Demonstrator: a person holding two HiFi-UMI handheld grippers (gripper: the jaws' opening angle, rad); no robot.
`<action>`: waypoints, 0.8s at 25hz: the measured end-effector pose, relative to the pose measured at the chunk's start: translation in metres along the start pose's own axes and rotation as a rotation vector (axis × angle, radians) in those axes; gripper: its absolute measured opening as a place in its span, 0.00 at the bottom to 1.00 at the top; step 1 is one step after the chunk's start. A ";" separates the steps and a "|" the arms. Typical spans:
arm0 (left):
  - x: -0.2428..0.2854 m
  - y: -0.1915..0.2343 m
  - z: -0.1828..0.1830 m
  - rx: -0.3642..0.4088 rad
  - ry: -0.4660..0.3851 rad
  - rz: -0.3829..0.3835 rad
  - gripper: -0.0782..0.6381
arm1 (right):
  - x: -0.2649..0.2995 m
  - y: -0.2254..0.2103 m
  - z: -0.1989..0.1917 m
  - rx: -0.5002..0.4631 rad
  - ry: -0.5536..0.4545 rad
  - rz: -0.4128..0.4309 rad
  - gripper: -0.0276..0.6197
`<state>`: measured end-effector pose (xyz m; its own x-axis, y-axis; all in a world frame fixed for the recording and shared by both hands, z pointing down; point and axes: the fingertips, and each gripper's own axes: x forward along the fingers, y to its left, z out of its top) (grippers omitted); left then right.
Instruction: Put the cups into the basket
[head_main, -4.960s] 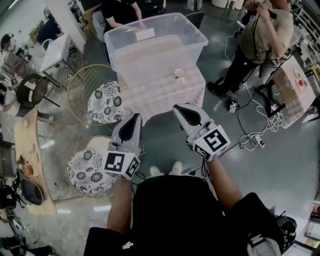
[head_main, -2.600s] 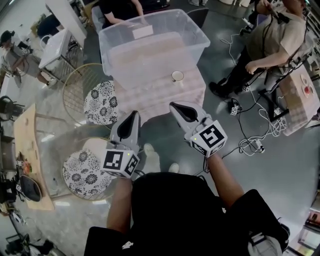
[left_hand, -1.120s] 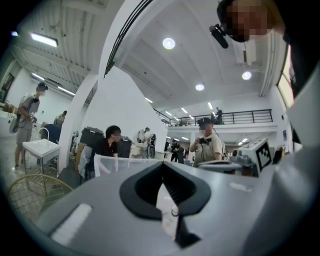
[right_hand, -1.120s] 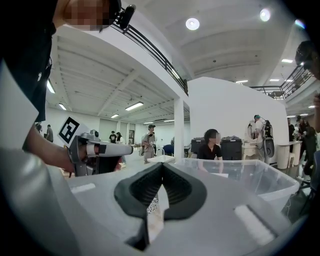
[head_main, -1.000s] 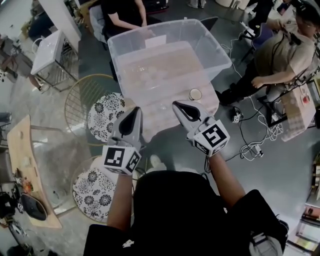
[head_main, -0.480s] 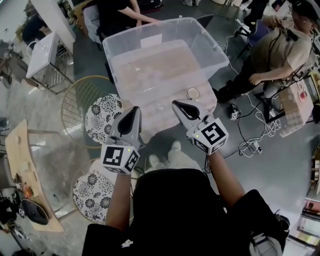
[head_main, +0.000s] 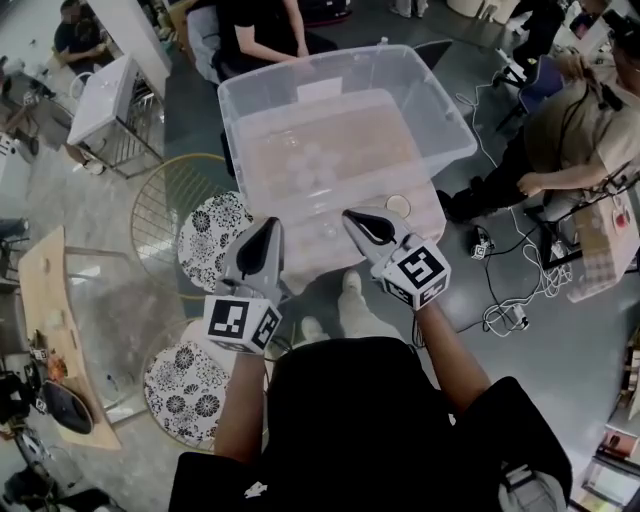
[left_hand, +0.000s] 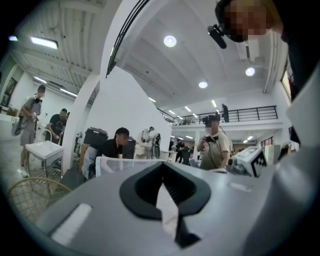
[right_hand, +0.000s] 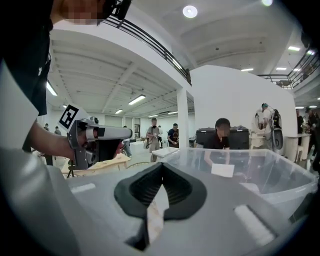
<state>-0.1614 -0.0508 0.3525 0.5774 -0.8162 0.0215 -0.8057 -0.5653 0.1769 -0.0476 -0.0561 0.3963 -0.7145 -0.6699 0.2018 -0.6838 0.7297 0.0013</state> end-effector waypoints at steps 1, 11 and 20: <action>0.003 0.002 0.000 -0.003 -0.002 0.013 0.12 | 0.003 -0.002 -0.006 0.011 0.012 0.017 0.05; 0.031 0.019 -0.001 -0.011 0.010 0.103 0.12 | 0.044 -0.026 -0.090 0.117 0.177 0.152 0.05; 0.033 0.027 -0.006 -0.004 0.033 0.169 0.12 | 0.078 -0.020 -0.195 0.073 0.455 0.259 0.16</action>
<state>-0.1636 -0.0928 0.3635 0.4377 -0.8952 0.0836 -0.8912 -0.4197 0.1721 -0.0607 -0.0957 0.6032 -0.7359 -0.3296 0.5914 -0.5134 0.8411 -0.1701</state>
